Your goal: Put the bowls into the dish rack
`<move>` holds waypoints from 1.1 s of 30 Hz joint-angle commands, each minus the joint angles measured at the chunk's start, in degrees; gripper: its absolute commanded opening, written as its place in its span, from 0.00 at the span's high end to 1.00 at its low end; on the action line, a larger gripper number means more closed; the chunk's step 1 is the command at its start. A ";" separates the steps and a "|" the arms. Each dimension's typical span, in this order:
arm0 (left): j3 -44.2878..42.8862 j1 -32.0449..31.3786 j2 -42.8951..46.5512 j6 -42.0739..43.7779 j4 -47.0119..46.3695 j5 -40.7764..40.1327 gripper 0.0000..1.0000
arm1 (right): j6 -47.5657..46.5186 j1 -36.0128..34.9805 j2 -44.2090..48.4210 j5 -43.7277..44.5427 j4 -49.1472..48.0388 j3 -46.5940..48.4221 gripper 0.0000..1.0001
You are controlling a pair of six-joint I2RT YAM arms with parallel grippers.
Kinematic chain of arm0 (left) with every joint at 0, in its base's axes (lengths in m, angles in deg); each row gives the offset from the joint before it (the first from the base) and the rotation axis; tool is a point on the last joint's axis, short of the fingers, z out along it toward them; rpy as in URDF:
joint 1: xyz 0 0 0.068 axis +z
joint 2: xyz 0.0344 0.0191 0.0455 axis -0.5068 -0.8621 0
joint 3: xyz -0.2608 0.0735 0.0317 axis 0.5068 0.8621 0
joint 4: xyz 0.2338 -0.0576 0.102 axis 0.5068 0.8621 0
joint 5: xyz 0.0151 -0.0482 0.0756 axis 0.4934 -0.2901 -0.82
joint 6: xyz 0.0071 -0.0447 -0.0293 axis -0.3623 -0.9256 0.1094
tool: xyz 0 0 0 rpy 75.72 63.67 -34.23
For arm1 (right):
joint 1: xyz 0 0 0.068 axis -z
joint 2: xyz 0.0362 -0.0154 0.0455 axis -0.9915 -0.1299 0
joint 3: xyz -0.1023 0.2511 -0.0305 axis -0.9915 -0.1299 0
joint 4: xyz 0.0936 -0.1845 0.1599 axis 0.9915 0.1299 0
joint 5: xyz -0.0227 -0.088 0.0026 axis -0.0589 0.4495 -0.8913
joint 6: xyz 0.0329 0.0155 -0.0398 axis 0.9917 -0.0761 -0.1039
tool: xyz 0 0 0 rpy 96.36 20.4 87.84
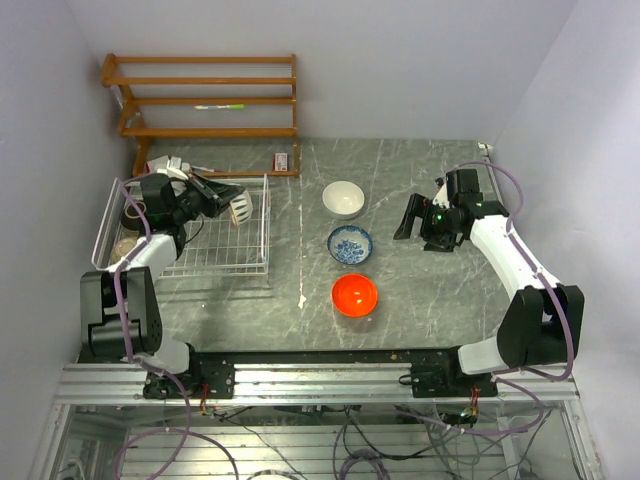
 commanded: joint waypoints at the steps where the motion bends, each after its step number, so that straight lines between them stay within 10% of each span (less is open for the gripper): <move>1: 1.16 0.52 -3.36 -4.56 -9.63 0.79 0.93 | -0.45 0.25 1.09 0.23 -0.26 -0.62 0.08; 33: 4.88 5.21 -13.01 20.70 10.72 1.47 0.80 | 0.46 0.26 -1.60 0.00 -3.17 -2.68 0.08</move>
